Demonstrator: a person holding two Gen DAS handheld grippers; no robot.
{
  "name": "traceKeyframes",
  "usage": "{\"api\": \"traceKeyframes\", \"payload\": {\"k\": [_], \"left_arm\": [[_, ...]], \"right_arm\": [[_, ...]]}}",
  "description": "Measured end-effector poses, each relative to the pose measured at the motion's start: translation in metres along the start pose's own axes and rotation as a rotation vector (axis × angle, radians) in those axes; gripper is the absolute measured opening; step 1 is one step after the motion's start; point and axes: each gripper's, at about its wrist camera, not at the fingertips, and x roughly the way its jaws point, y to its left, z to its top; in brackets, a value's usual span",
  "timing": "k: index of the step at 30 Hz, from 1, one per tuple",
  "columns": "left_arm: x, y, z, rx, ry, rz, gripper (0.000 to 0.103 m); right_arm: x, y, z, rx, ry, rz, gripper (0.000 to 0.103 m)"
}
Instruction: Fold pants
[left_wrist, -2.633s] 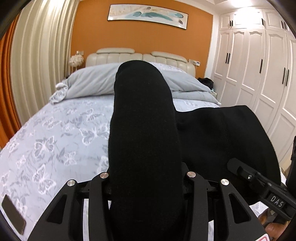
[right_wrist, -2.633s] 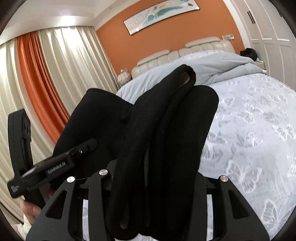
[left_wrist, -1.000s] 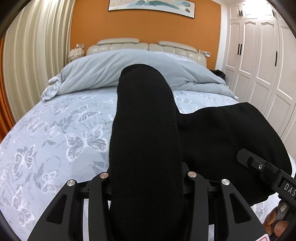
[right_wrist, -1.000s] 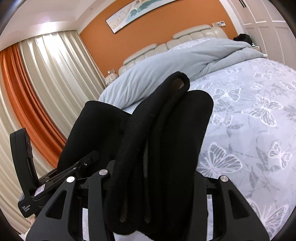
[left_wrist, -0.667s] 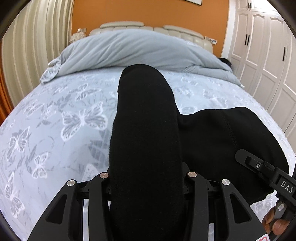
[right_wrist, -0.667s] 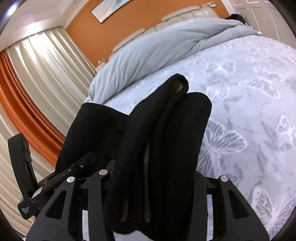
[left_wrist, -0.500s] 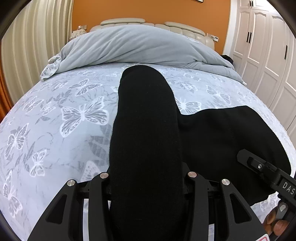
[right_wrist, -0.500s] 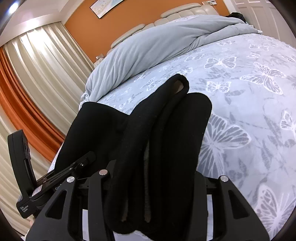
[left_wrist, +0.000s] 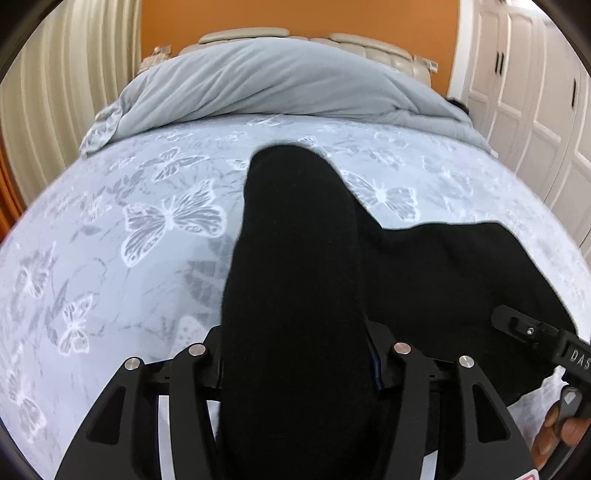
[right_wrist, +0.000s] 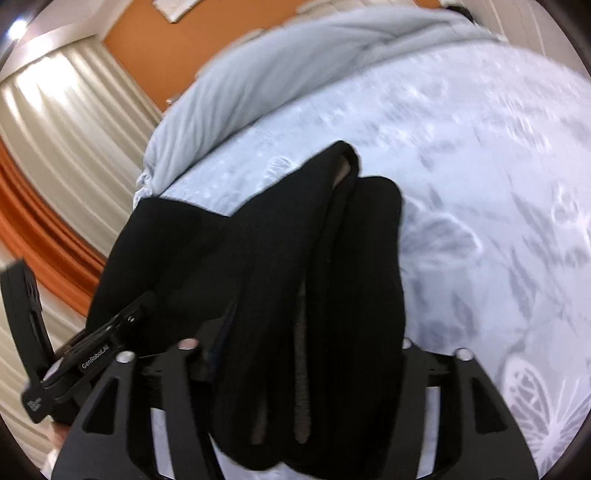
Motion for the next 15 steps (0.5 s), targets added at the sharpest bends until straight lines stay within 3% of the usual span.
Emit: {"api": "traceKeyframes", "payload": {"k": [2, 3, 5, 6, 8, 11, 13, 15], "left_arm": [[-0.012, 0.02, 0.01, -0.099, -0.004, -0.034, 0.054], [-0.024, 0.029, 0.016, -0.141, -0.041, -0.01, 0.054], [-0.056, 0.045, 0.025, -0.188, -0.173, 0.135, 0.053], [-0.071, 0.051, 0.029, -0.204, -0.221, 0.184, 0.058], [-0.093, 0.061, 0.038, -0.238, -0.264, 0.194, 0.059], [-0.098, 0.057, 0.041, -0.28, -0.238, 0.094, 0.068], [-0.083, 0.045, 0.038, -0.251, -0.179, 0.047, 0.069], [-0.052, 0.021, 0.028, -0.163, -0.069, 0.025, 0.069]], "right_arm": [[-0.009, -0.005, 0.005, 0.034, -0.006, 0.009, 0.058], [-0.014, -0.005, 0.008, 0.042, -0.014, 0.007, 0.058], [-0.026, -0.008, 0.014, 0.082, -0.04, 0.004, 0.058], [-0.036, -0.01, 0.017, 0.115, -0.079, -0.02, 0.06], [-0.058, 0.002, 0.018, 0.075, -0.197, -0.078, 0.058], [-0.08, 0.053, 0.02, -0.148, -0.303, -0.114, 0.058], [-0.073, 0.078, 0.016, -0.229, -0.259, -0.058, 0.051], [-0.045, 0.087, 0.007, -0.276, -0.146, -0.064, 0.039]]}}
